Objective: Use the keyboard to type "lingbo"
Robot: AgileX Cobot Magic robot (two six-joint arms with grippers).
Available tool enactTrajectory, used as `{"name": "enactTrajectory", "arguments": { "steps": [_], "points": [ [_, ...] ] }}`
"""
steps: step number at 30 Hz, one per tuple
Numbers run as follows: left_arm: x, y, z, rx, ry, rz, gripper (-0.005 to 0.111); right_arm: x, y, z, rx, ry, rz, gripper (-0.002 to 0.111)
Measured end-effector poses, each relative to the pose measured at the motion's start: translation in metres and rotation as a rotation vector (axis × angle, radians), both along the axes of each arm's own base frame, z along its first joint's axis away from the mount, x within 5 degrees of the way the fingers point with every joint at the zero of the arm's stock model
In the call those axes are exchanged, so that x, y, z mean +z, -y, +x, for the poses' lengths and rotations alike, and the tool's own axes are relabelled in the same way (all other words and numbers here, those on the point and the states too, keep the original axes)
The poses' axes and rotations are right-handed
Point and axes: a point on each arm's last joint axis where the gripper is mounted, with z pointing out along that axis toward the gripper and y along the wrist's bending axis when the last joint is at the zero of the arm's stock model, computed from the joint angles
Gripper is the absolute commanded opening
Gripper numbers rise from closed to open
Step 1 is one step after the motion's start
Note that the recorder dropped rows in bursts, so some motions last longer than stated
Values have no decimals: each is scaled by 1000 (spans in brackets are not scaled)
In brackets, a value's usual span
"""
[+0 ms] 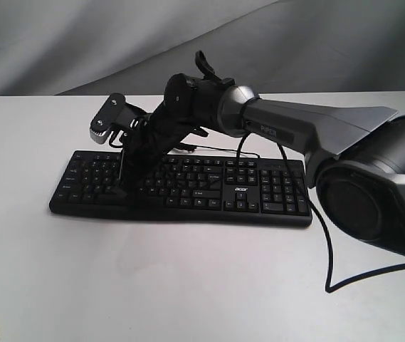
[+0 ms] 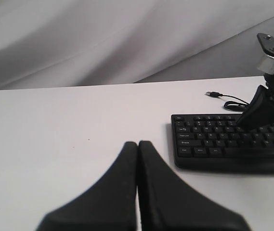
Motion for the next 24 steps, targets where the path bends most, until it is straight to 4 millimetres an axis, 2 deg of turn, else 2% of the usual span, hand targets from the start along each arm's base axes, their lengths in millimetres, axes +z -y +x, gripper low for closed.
{"name": "enactTrajectory", "arguments": {
  "steps": [7,24],
  "points": [
    [0,0,0,0,0,0,1,-12,0,0,0,-18,-14,0],
    [0,0,0,0,0,0,1,-12,0,0,0,-18,-14,0]
  ]
}}
